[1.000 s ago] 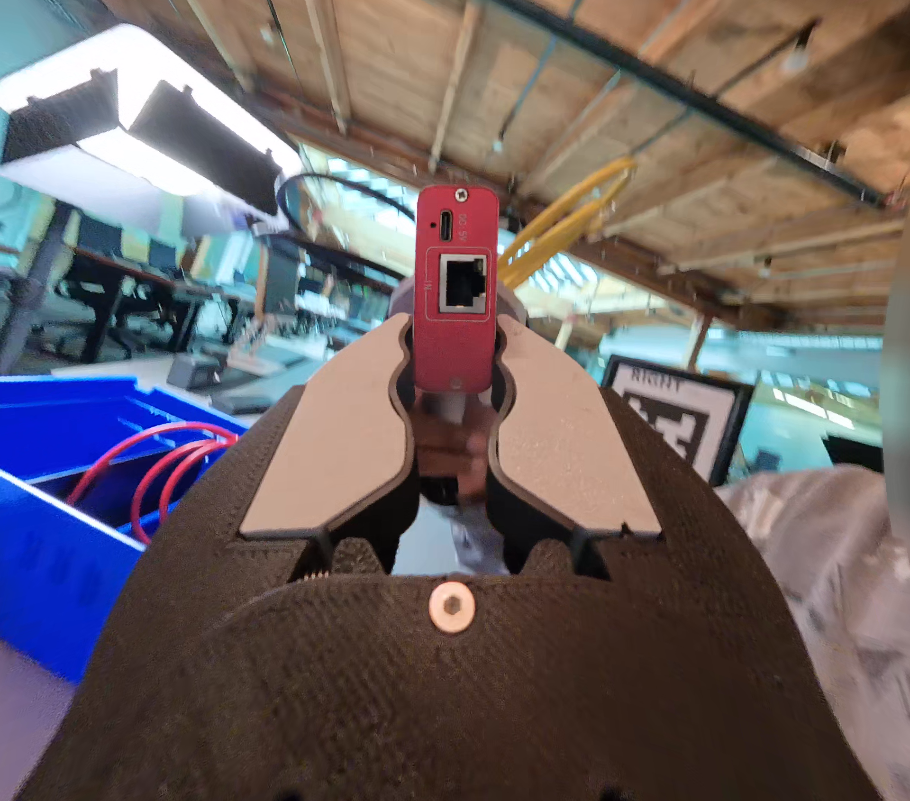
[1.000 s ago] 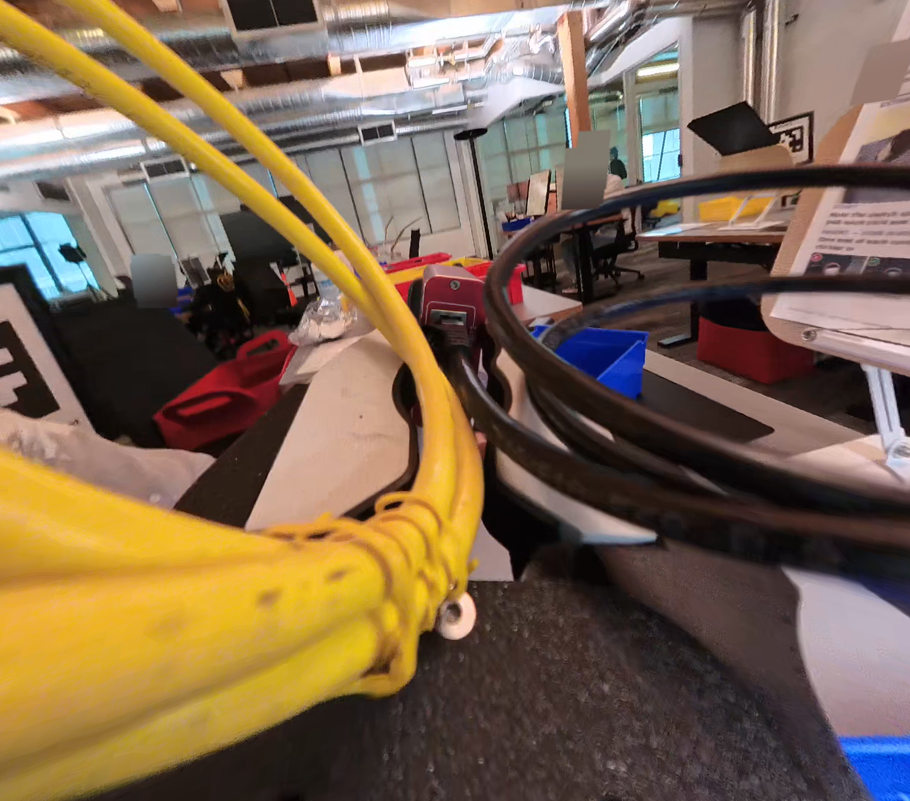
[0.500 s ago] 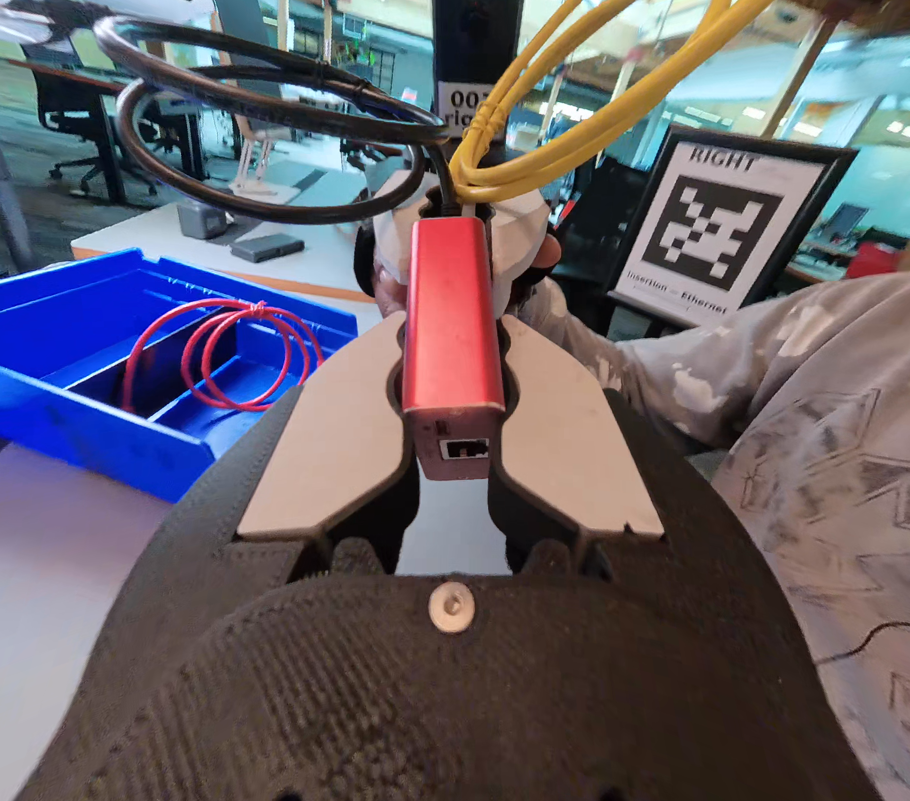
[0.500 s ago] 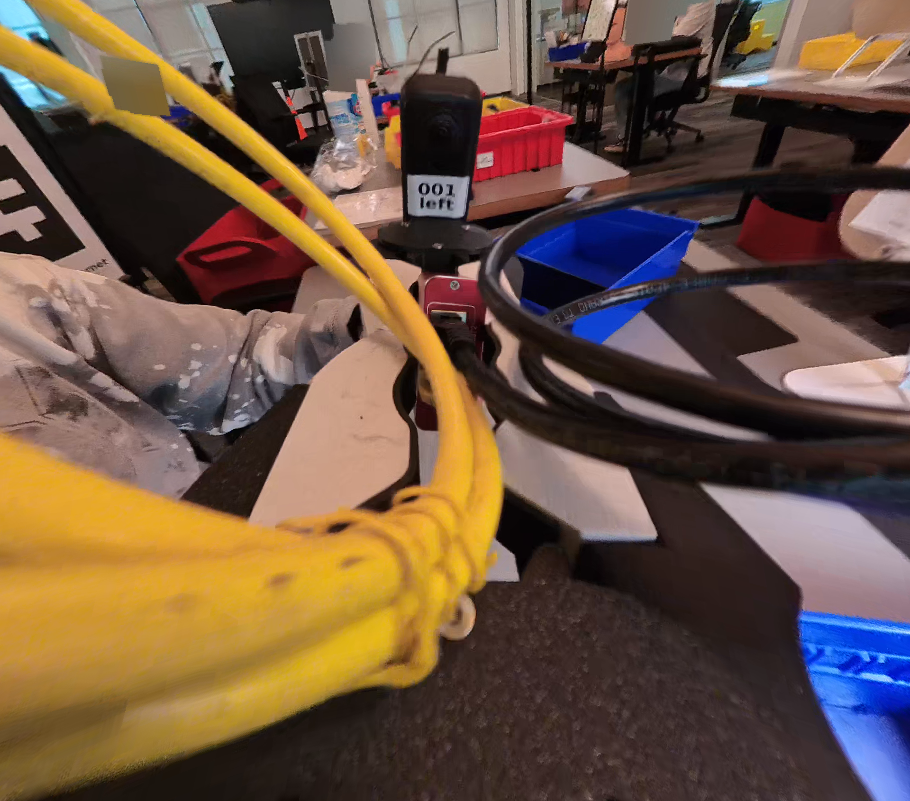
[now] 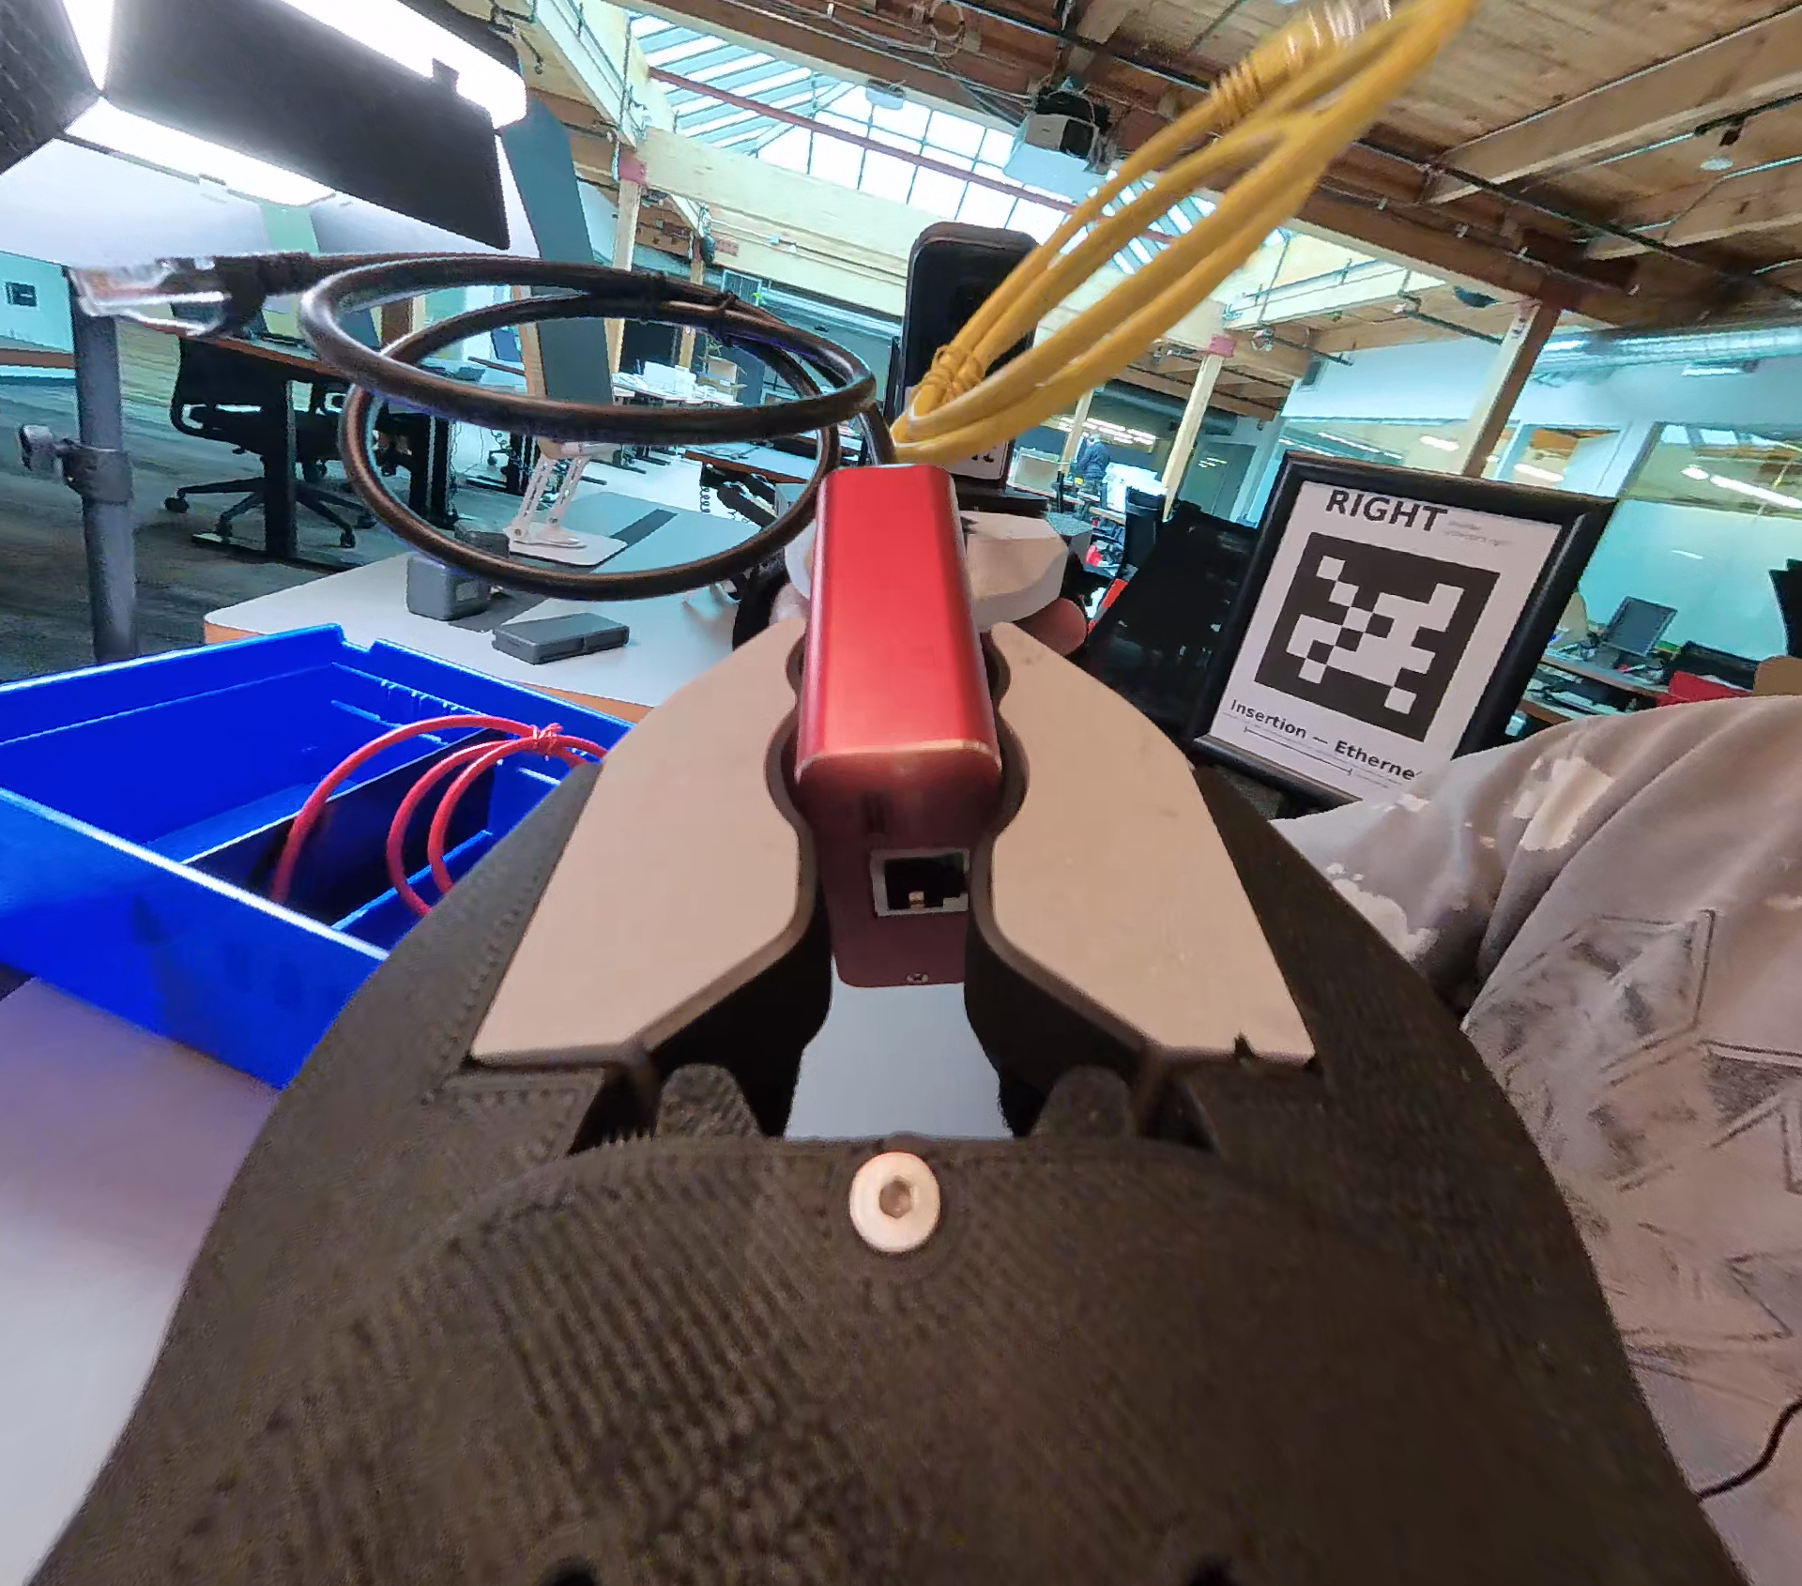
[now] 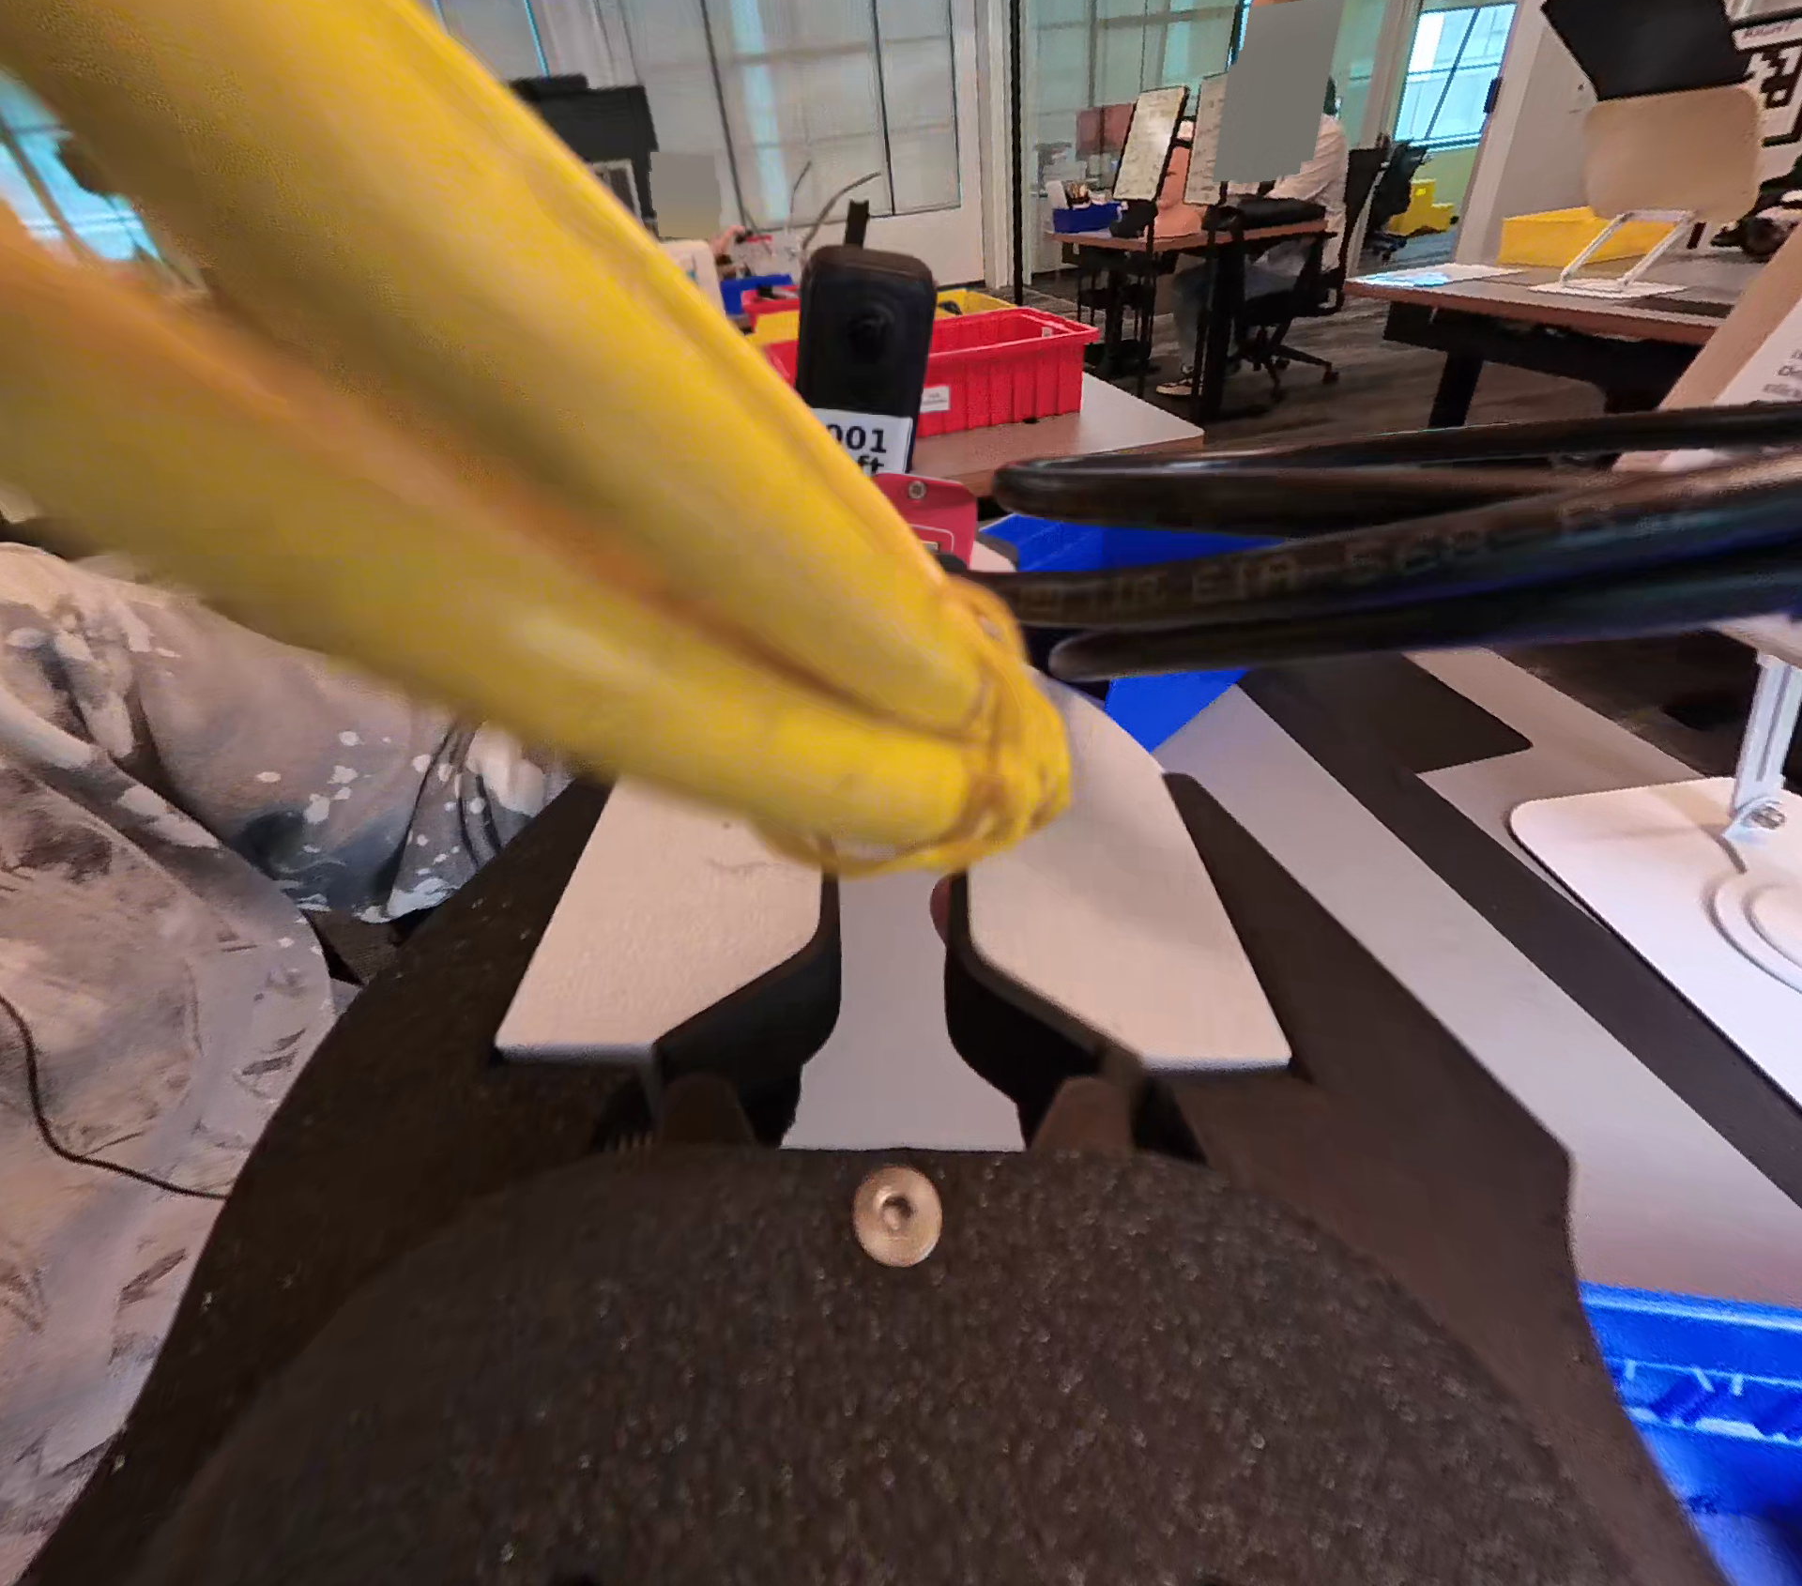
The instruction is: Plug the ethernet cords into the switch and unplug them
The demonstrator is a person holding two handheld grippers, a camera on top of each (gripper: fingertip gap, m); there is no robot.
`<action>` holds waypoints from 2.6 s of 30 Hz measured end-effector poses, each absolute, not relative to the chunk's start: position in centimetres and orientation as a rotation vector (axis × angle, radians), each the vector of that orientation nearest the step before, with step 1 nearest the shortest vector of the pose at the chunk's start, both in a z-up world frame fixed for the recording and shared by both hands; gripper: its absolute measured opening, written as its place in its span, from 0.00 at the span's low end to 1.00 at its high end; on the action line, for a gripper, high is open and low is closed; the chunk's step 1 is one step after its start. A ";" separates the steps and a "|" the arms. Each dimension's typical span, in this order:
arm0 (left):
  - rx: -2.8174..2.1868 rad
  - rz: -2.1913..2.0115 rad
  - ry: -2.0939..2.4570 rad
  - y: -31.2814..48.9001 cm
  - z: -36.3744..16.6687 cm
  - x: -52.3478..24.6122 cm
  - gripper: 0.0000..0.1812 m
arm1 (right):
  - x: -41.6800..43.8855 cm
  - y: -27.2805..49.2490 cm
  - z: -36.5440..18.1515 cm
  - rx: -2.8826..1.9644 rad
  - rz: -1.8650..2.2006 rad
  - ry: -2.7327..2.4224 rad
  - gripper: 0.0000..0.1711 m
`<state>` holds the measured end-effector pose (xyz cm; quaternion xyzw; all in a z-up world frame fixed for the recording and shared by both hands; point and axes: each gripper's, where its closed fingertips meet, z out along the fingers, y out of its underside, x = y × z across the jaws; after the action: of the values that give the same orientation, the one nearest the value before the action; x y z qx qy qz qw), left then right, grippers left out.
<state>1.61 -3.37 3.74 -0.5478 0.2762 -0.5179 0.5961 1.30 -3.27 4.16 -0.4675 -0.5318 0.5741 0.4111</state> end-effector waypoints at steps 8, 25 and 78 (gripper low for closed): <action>-1.281 -1.160 0.679 -3.9 4.1 1.8 0.17 | 1.8 -3.9 3.9 -1.157 1.439 -1.408 0.10; -1.409 -1.054 0.749 -4.5 3.9 1.9 0.17 | 2.3 -4.3 3.6 -1.097 1.505 -1.452 0.09; -1.365 -0.723 0.558 -4.3 8.7 -9.8 0.16 | 22.8 14.9 -14.1 -2.781 0.032 -1.778 0.07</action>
<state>-9.77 -4.27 8.71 -0.6084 0.2487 -0.3224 0.6812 22.84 14.90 -14.15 -0.8398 -0.5370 0.0098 -0.0795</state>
